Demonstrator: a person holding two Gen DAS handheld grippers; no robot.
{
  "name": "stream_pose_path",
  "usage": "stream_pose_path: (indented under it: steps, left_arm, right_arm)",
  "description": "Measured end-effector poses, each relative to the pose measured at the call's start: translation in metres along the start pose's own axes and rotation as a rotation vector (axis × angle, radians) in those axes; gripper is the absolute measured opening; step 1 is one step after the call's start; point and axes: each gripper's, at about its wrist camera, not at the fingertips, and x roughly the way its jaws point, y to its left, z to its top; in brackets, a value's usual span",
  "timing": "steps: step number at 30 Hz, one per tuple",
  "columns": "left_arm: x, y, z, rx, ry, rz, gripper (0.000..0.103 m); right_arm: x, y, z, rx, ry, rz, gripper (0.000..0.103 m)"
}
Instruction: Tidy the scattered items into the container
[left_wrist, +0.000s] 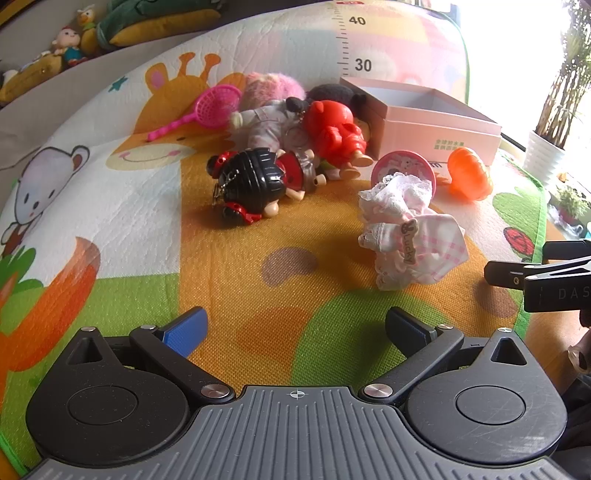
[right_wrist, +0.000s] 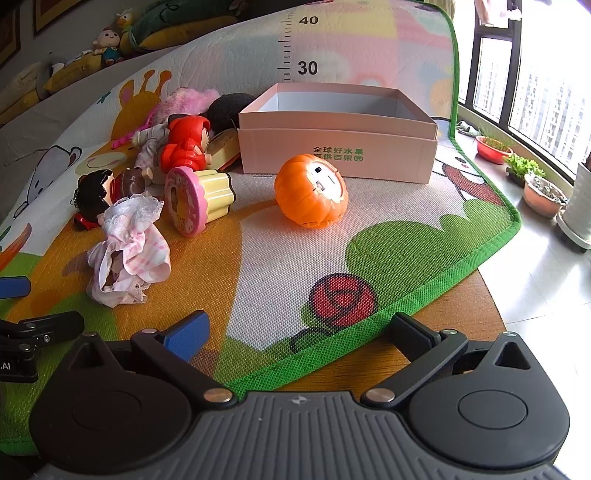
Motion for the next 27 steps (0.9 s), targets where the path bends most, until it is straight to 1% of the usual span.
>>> stream_pose_path:
  steps: [11, 19, 27]
  left_arm:
    - [0.0013, -0.0011, 0.0020, 0.007, 0.010, 0.002, 0.103]
    - [0.0022, -0.0006, 0.0035, 0.005, 0.016, -0.001, 0.103]
    - [0.0033, -0.0018, 0.0059, 0.001, 0.030, 0.006, 0.103]
  right_arm:
    - [-0.0004, -0.0003, 0.0000, -0.010, -0.001, 0.005, 0.103]
    - [0.0009, -0.0010, 0.0043, -0.009, 0.029, 0.011, 0.103]
    - [-0.0019, -0.0016, -0.0016, -0.018, -0.011, 0.019, 0.103]
